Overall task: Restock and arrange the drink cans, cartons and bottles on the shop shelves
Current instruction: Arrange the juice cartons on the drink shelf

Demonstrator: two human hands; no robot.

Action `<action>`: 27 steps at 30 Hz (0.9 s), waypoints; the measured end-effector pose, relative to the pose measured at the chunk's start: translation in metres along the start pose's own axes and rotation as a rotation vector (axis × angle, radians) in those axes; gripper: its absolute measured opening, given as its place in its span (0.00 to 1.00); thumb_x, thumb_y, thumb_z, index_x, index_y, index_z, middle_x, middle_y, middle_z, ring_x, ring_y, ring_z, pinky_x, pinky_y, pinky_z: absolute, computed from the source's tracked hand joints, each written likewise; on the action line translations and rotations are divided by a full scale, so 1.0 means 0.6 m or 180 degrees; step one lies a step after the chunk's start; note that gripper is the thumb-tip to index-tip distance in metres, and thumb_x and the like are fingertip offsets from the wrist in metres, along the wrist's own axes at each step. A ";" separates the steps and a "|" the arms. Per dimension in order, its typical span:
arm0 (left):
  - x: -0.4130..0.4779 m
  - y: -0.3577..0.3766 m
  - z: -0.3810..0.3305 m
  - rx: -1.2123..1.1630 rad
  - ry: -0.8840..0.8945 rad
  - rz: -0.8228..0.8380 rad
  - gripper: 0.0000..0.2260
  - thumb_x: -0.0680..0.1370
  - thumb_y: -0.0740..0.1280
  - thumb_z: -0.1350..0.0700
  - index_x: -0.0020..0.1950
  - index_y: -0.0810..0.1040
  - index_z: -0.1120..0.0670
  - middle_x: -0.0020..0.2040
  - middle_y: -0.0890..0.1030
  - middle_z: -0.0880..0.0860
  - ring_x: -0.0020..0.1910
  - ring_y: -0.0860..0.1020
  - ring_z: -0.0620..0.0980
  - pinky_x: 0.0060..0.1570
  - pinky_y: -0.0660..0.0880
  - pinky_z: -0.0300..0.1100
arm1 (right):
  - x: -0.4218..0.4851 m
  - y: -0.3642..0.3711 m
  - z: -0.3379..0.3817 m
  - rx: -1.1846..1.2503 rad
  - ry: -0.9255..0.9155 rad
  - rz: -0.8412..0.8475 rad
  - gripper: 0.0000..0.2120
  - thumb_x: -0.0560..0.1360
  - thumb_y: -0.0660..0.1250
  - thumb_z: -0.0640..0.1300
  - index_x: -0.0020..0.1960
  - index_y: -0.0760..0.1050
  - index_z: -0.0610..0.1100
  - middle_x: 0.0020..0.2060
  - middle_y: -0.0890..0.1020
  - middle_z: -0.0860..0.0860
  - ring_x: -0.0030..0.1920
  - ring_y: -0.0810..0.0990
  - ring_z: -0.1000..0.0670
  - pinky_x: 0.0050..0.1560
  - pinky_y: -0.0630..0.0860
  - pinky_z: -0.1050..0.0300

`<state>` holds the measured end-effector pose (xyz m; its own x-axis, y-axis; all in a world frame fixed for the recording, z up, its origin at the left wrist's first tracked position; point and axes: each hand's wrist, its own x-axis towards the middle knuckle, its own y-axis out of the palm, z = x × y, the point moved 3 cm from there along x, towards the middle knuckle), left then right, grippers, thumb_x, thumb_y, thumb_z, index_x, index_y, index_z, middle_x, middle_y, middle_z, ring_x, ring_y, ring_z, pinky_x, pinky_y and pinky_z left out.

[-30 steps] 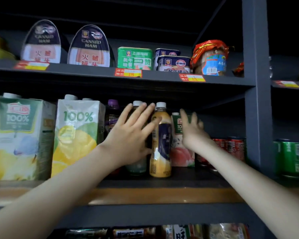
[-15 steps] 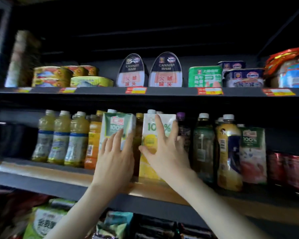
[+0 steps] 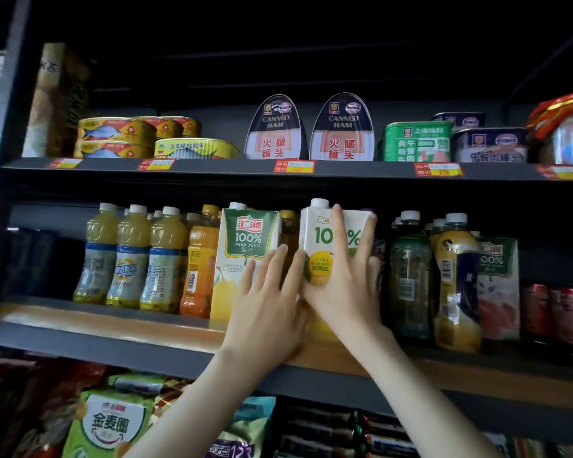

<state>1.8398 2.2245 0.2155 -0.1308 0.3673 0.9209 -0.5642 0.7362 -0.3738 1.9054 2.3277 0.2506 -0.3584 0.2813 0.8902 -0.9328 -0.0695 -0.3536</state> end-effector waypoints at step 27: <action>0.176 0.133 -0.260 0.0637 0.1947 0.0566 0.49 0.69 0.54 0.25 0.79 0.39 0.49 0.78 0.43 0.61 0.77 0.45 0.59 0.71 0.47 0.66 | -0.001 -0.272 -0.305 -0.1041 0.0388 -0.0209 0.50 0.71 0.70 0.54 0.71 0.31 0.69 0.78 0.36 0.49 0.72 0.57 0.34 0.69 0.61 0.43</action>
<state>1.9084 2.4109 0.2655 0.2170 0.7730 0.5961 -0.7248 0.5366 -0.4321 2.0644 2.5140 0.2553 -0.2725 0.3885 0.8802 -0.8853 0.2570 -0.3875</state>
